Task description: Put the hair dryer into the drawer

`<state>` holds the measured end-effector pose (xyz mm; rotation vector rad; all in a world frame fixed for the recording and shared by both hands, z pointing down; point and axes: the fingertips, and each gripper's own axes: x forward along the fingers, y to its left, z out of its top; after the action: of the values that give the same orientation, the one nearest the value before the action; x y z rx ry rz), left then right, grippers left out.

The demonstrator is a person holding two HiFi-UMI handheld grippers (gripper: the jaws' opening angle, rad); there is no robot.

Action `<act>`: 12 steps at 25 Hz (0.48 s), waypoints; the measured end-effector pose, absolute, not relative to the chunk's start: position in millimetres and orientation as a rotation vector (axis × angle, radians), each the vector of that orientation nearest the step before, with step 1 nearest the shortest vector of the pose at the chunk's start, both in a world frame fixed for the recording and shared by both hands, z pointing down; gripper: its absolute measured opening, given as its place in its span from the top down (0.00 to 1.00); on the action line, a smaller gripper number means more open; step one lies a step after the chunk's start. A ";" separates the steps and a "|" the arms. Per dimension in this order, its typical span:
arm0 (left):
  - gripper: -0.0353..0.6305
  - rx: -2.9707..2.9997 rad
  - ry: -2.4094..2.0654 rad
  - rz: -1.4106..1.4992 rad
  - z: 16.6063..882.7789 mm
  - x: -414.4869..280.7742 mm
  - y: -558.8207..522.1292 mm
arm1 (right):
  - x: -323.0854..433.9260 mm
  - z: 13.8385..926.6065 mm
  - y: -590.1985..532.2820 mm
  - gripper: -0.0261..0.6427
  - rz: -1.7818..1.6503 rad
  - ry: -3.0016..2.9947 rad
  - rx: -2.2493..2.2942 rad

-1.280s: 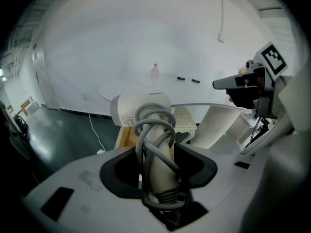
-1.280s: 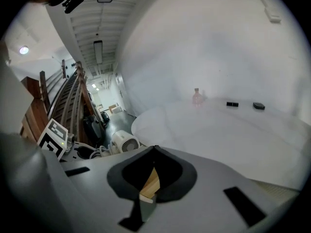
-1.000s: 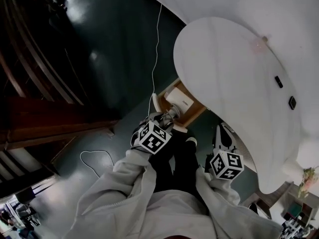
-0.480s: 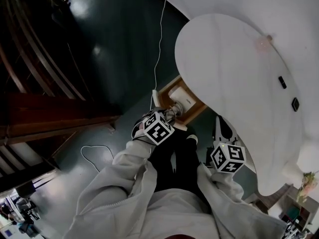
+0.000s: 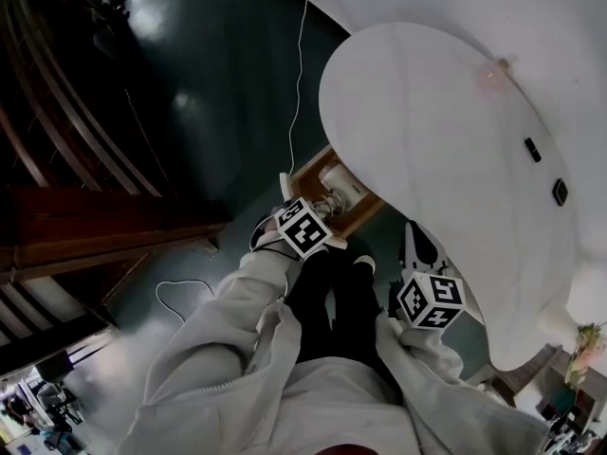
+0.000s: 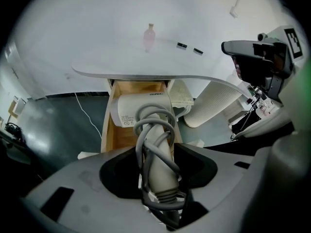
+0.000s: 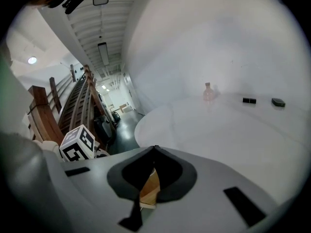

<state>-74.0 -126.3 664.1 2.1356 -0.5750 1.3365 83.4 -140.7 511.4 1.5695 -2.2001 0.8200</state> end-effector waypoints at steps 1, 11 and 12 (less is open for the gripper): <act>0.64 2.138 -0.563 1.346 664.5 -71.6 -129.2 | 85.6 511.4 -140.1 0.89 0.827 -2.198 1.573; 0.64 2.155 -0.537 1.367 672.7 -45.9 -161.0 | 115.2 516.4 -131.8 0.89 0.892 -2.139 1.636; 0.64 2.163 -0.556 1.357 673.1 -44.1 -164.0 | 117.9 518.0 -130.4 0.89 0.902 -2.131 1.641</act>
<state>-44.1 -164.0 673.1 2.1626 -0.5558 1.3572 117.9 -130.4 518.0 1.6410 -2.1315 0.9019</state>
